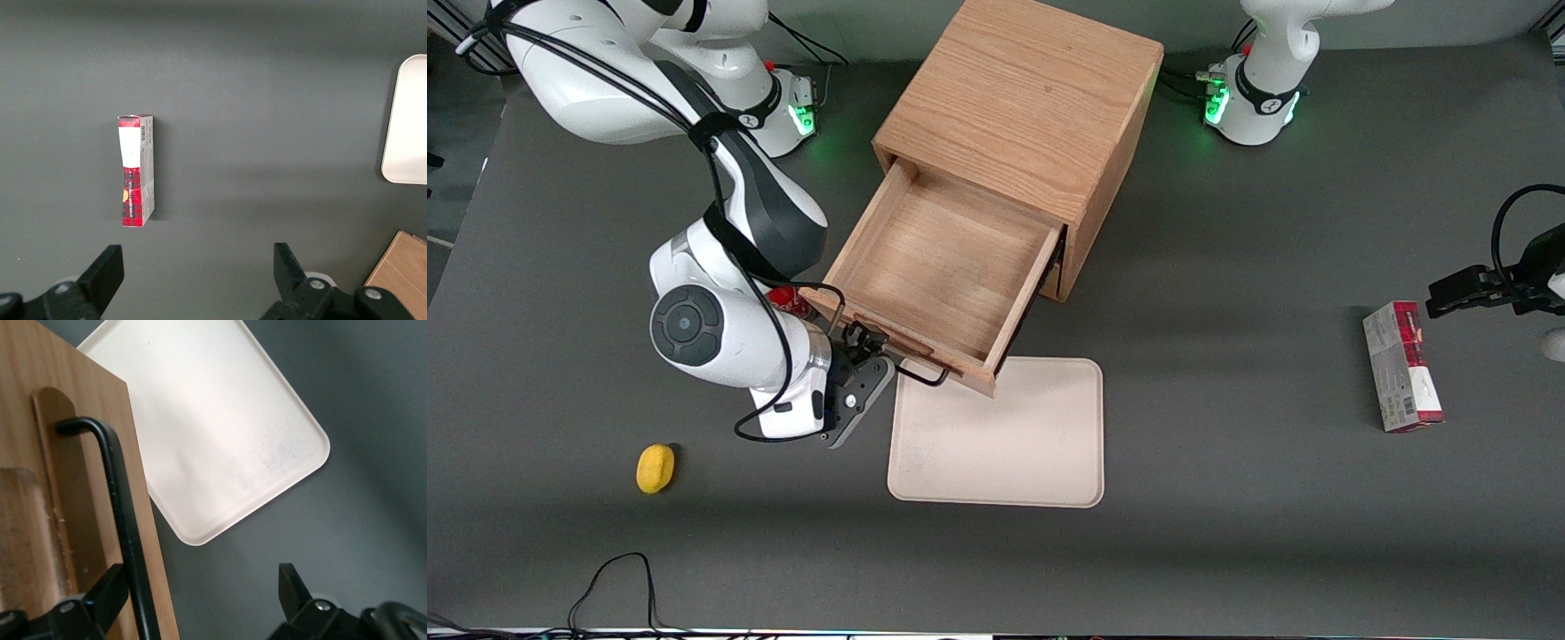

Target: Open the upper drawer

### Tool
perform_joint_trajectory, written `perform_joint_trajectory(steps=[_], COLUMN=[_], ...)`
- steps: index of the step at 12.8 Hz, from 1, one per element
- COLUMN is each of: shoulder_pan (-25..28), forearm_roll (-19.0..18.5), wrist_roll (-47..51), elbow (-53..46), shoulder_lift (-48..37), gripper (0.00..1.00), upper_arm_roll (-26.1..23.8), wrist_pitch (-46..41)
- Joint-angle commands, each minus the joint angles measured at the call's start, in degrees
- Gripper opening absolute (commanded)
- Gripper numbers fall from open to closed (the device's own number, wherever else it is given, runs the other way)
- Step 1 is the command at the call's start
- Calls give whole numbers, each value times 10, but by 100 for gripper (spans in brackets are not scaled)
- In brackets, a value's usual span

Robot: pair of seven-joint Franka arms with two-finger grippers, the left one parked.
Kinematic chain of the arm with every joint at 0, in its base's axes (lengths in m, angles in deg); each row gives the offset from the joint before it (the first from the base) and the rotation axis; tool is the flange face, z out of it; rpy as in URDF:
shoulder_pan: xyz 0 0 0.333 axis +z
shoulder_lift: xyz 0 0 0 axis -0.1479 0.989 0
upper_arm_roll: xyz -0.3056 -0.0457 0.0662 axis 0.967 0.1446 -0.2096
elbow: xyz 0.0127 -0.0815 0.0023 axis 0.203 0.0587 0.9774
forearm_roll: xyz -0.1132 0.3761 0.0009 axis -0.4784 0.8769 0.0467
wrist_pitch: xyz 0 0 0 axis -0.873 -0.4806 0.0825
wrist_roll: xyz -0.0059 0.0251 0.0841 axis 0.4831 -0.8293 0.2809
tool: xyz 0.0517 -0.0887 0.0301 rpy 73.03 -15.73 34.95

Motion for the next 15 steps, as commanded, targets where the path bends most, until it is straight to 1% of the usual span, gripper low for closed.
perform_joint_trajectory(steps=[1, 3, 5, 6, 7, 8, 9, 10, 12, 13, 14, 15], shoulder_pan=[5, 3, -10, -14, -13, -10, -7, -8, -8, -8, -9, -8], forearm_roll=[-41, -40, -40, -29, 12, 55, 62, 62, 69, 70, 71, 73], wrist_roll=[0, 0, 0, 2, 26, 81, 129, 159, 248, 300, 381, 409], elbow=[-20, -41, -56, -50, -35, -22, 14, 71, 189, 256, 302, 337], shoulder_lift=[-28, -49, -79, -106, -137, -167, -201, -249, -347, -406, -447, -482], gripper=[100, 100, 100, 100, 100, 100, 100, 100, 100, 100, 100, 100], upper_arm_roll=[0, 1, 7, 34, 68, 111, 136, 145, 185, 192, 195, 202], wrist_pitch=[-21, -42, -51, -56, -99, -137, -152, -148, -128, -100, -89, -90])
